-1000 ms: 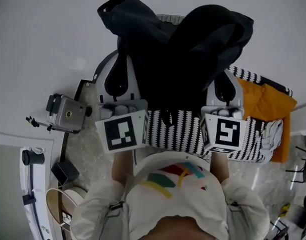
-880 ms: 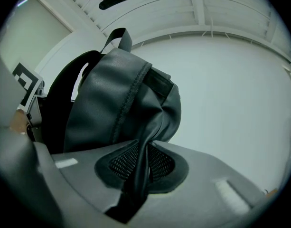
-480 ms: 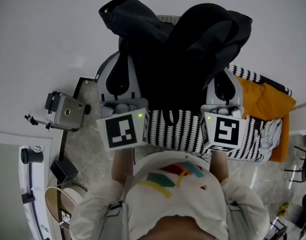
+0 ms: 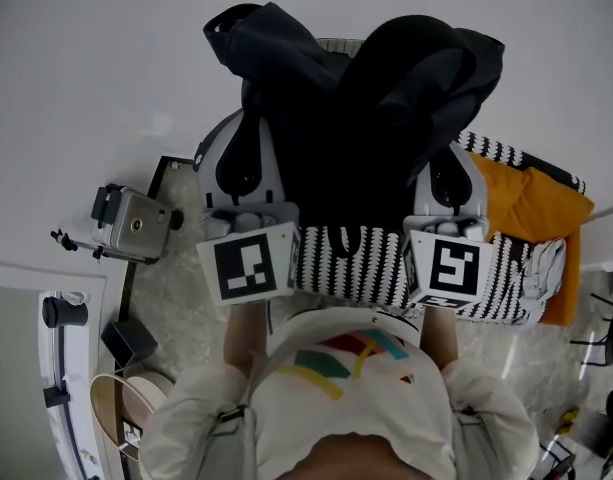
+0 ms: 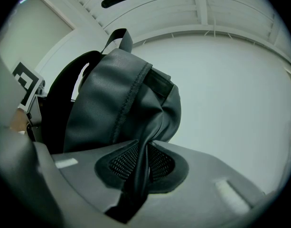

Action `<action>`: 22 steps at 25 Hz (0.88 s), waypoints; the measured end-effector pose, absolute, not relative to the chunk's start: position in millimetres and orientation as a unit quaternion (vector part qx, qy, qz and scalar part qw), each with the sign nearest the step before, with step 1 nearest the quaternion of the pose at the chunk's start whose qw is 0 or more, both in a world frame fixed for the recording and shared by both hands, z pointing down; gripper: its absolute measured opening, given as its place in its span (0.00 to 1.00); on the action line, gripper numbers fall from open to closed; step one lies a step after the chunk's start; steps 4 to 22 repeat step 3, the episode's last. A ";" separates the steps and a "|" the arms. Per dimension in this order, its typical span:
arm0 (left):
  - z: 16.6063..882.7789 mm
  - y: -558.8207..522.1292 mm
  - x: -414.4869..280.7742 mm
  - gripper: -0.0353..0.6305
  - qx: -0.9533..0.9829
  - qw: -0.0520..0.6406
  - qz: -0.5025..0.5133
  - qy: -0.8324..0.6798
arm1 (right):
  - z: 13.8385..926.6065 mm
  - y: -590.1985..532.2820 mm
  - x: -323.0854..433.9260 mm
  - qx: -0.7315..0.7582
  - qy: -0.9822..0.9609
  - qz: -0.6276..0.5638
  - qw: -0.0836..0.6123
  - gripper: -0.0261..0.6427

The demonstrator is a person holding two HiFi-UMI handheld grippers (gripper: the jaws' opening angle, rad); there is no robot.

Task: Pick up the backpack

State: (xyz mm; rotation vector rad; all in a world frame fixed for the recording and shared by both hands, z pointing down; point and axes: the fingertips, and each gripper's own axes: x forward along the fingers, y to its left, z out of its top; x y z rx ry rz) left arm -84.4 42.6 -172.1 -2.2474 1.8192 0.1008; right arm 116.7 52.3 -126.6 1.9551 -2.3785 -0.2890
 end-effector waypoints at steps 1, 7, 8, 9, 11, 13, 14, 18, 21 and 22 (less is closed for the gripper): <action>-171.2 42.3 -84.7 0.10 -0.771 0.123 0.034 0.624 | -125.9 52.1 116.2 0.631 -0.770 -0.094 0.026 0.11; -169.9 41.9 -85.2 0.10 -0.771 0.122 0.032 0.624 | -124.5 52.1 115.4 0.628 -0.772 -0.094 0.030 0.11; -169.9 41.9 -85.2 0.10 -0.771 0.122 0.032 0.624 | -124.5 52.1 115.4 0.628 -0.772 -0.094 0.030 0.11; -169.9 41.9 -85.2 0.10 -0.771 0.122 0.032 0.624 | -124.5 52.1 115.4 0.628 -0.772 -0.094 0.030 0.11; -169.9 41.9 -85.2 0.10 -0.771 0.122 0.032 0.624 | -124.5 52.1 115.4 0.628 -0.772 -0.094 0.030 0.11; -169.9 41.9 -85.2 0.10 -0.771 0.122 0.032 0.624 | -124.5 52.1 115.4 0.628 -0.772 -0.094 0.030 0.11; -169.9 41.9 -85.2 0.10 -0.771 0.122 0.032 0.624 | -124.5 52.1 115.4 0.628 -0.772 -0.094 0.030 0.11; -169.9 41.9 -85.2 0.10 -0.771 0.122 0.032 0.624 | -124.5 52.1 115.4 0.628 -0.772 -0.094 0.030 0.11; -169.9 41.9 -85.2 0.10 -0.771 0.122 0.032 0.624 | -124.5 52.1 115.4 0.628 -0.772 -0.094 0.030 0.11; -169.9 41.9 -85.2 0.10 -0.771 0.122 0.032 0.624 | -124.5 52.1 115.4 0.628 -0.772 -0.094 0.030 0.11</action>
